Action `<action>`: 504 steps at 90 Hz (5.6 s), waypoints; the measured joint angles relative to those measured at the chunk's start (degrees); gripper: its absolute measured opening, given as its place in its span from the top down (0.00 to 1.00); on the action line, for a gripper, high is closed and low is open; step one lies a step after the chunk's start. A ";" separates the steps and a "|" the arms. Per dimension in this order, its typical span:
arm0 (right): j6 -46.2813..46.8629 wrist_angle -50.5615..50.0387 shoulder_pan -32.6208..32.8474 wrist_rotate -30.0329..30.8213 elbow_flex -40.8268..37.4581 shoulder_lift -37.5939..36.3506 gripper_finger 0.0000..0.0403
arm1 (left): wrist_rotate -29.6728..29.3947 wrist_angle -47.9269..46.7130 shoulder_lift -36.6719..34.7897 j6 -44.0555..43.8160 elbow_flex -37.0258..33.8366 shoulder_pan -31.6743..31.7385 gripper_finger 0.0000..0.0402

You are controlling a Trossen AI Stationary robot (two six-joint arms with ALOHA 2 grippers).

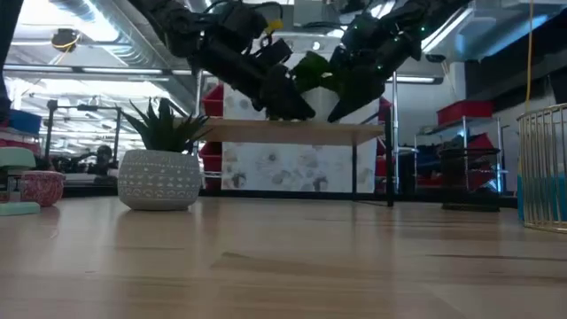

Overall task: Stock shelves
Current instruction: Remove the potted plant on the shelf, then return to Home Position

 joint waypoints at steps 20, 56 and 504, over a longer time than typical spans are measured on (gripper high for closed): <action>2.47 10.19 -0.08 -0.61 -2.82 0.02 0.13 | 1.92 -0.22 -0.03 -0.02 -0.04 1.35 0.22; 5.11 13.67 0.11 -5.17 -3.56 0.00 0.23 | 4.25 0.21 -0.97 -1.03 -0.11 0.15 0.22; 31.36 15.01 46.40 31.90 -5.38 10.27 0.04 | -44.79 -84.85 -32.87 -93.99 -8.45 -38.10 0.22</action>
